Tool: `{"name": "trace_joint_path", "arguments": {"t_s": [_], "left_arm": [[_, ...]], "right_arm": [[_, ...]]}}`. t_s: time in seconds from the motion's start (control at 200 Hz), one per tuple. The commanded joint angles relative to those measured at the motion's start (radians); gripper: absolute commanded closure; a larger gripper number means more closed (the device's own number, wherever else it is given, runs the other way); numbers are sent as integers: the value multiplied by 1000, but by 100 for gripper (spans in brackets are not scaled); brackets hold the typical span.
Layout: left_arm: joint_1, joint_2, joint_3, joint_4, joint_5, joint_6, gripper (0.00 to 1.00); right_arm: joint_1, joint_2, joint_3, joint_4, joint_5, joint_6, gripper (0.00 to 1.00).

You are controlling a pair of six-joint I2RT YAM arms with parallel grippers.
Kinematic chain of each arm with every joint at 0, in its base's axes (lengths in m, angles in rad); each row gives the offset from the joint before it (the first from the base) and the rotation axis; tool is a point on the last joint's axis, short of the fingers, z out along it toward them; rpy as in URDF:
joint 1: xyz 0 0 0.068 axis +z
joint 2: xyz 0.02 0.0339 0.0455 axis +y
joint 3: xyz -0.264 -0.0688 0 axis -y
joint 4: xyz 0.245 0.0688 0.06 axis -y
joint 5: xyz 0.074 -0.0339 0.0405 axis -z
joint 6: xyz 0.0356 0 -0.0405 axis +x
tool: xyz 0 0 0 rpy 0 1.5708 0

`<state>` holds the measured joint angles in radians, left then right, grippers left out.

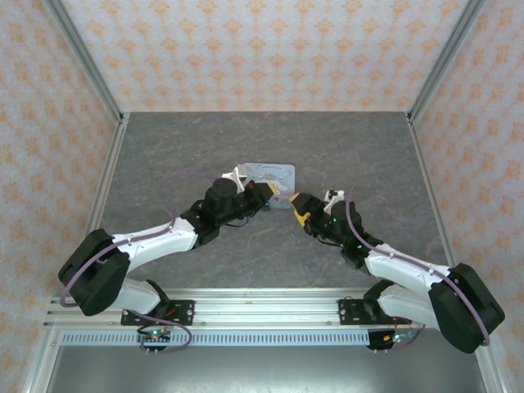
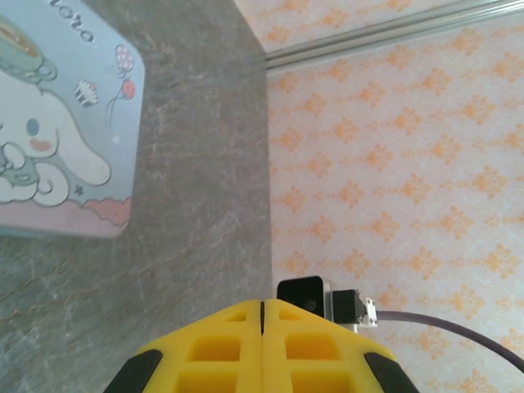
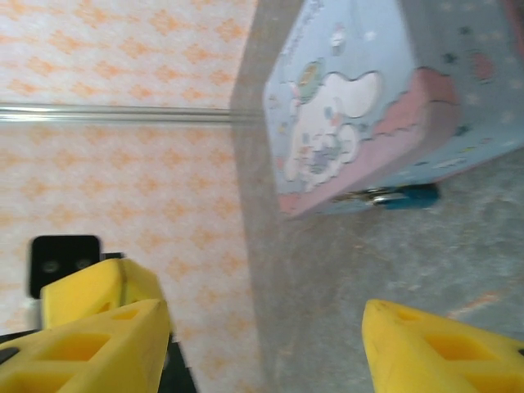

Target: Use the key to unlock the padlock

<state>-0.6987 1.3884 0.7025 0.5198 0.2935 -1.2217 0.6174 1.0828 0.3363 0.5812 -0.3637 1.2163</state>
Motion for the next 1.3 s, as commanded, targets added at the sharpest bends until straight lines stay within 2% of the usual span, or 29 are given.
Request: {"name": "trace_joint_path", "arguments": {"t_s": [0.0, 0.365, 0.566, 0.726, 0.836, 0.876, 0.946, 0.986, 1.016, 1.086, 1.191, 1.236, 1.291], "left_arm": [[-2, 13, -21, 125, -72, -34, 100], [-8, 73, -5, 218, -88, -109, 100], [-10, 65, -3, 212, -95, -120, 100], [-10, 54, -1, 198, -103, -119, 100], [-9, 50, 13, 161, -98, -116, 100], [-7, 43, 24, 121, -94, -112, 82], [-1, 9, 35, 25, -105, -85, 35], [2, -19, 34, -26, -117, -66, 20], [3, -40, 34, -63, -126, -51, 14], [9, -81, 39, -131, -126, -17, 11], [15, -115, 49, -189, -96, 16, 11], [16, -119, 51, -191, -77, 24, 16], [16, -116, 50, -178, -47, 28, 27]], "right_arm": [[26, -8, 66, 130, 29, 60, 38], [68, 95, 154, 194, 65, 68, 50], [79, 160, 174, 225, 64, 72, 68], [78, 157, 162, 225, 74, 74, 100], [78, 144, 151, 221, 77, 63, 100], [76, 128, 143, 206, 80, 48, 100], [74, 90, 134, 144, 86, 3, 100], [71, 53, 128, 104, 90, -22, 100], [70, 34, 122, 85, 90, -39, 100], [64, -2, 109, 48, 80, -74, 100], [53, -31, 86, 35, 59, -101, 100], [48, -36, 78, 43, 45, -115, 100], [44, -40, 69, 54, 25, -141, 100]]}}
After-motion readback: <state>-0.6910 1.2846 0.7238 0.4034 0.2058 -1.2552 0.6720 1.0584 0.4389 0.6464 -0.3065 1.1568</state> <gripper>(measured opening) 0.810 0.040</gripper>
